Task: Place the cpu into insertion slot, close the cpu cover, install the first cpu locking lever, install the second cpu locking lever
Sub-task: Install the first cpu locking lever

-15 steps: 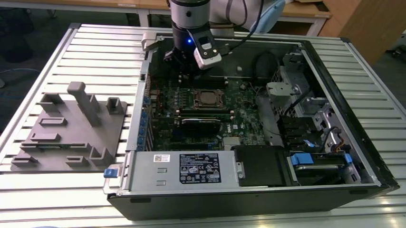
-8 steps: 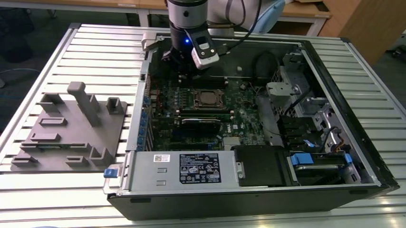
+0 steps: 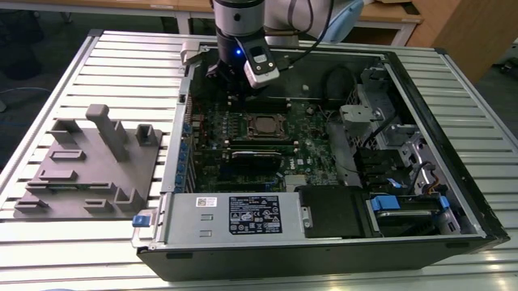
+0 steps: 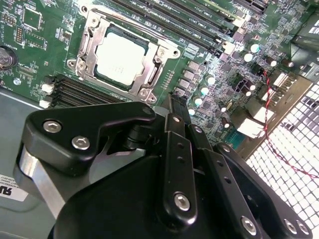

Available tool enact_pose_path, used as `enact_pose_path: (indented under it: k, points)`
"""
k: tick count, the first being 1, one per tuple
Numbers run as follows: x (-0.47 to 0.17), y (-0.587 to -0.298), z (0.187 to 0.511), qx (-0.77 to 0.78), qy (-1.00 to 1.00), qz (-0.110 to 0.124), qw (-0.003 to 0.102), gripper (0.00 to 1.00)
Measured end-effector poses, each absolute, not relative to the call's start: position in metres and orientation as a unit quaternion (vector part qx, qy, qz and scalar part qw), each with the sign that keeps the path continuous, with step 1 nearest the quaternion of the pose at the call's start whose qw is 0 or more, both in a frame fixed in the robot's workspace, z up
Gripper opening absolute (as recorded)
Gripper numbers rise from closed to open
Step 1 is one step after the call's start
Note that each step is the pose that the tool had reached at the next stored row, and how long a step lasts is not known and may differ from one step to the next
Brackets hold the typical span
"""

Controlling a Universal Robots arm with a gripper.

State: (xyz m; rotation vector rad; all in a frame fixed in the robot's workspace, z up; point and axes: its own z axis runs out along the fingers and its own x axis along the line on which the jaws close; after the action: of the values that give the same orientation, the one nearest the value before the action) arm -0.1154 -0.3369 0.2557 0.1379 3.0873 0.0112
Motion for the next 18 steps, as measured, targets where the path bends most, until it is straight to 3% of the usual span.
enact_pose_path:
  k: [18]
  points:
    - [-0.1211,-0.3369,0.2568,0.045,0.999,0.004,0.026,0.11]
